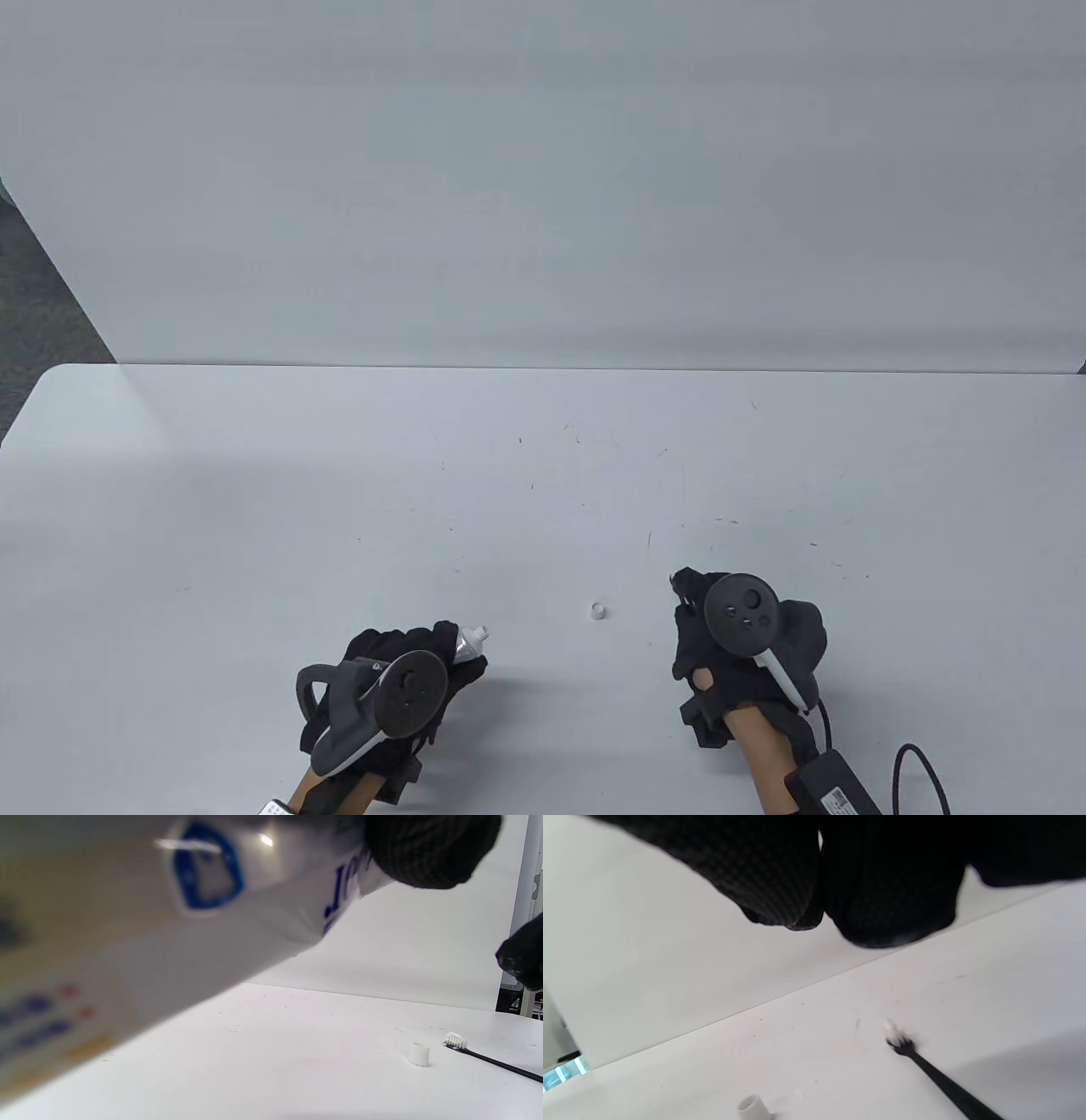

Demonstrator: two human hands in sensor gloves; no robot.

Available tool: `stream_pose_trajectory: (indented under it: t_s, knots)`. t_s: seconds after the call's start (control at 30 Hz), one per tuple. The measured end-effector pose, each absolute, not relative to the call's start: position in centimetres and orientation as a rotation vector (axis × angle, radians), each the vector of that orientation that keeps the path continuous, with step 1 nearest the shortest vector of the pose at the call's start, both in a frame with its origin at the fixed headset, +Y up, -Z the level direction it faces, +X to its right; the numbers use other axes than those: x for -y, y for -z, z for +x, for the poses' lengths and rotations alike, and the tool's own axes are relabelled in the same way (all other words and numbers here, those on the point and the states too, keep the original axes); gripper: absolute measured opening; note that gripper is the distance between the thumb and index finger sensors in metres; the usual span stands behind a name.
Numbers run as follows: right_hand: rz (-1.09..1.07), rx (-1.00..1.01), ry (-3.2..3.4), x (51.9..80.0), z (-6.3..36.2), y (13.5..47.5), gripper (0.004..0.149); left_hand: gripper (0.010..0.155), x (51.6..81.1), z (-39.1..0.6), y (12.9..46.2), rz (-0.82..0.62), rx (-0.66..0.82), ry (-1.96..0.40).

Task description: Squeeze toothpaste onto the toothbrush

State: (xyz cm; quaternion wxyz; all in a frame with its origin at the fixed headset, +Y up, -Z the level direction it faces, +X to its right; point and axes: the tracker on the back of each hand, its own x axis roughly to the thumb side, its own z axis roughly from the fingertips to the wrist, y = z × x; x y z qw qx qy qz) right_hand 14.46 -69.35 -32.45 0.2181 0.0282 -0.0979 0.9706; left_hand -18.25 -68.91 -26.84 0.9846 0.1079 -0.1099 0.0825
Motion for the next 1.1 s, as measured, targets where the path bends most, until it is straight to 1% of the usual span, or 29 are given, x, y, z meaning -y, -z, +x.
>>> stream_pose_trajectory:
  t_s: [0.1,0.2,0.3,0.5,0.7,0.77,0.87,0.93,1.03,1.1]
  knots:
    - [0.263,0.142,-2.767,69.4,11.0,33.8,0.041,0.070,68.8,-18.3,26.8,0.220,0.222,-0.171]
    - [0.361,0.048,-2.859,70.6,8.0,35.1,0.042,0.070,68.5,-18.4,26.7,0.231,0.222,-0.179]
    - [0.402,-0.009,-2.960,72.1,5.6,36.1,0.044,0.070,68.2,-18.5,26.5,0.239,0.226,-0.194]
    - [0.441,-0.079,-3.150,74.9,3.0,37.4,0.046,0.070,68.1,-18.5,26.5,0.245,0.232,-0.204]
    - [0.407,-0.004,-3.204,76.0,2.4,37.6,0.040,0.070,68.2,-18.5,26.4,0.251,0.237,-0.210]
    - [0.419,0.016,-3.205,75.9,2.4,37.5,0.039,0.070,68.2,-18.5,26.4,0.251,0.242,-0.208]
    - [0.433,0.120,-3.117,74.0,2.9,36.5,0.040,0.070,68.2,-18.5,26.4,0.254,0.242,-0.213]
    - [0.458,0.226,-2.954,71.9,3.7,35.0,0.040,0.070,68.3,-18.4,26.4,0.254,0.246,-0.217]
    - [0.511,0.362,-2.612,69.4,5.5,32.5,0.040,0.070,68.5,-18.0,26.3,0.249,0.272,-0.218]
    - [0.520,0.366,-2.333,68.4,6.9,30.7,0.040,0.070,68.6,-17.8,26.2,0.249,0.295,-0.224]
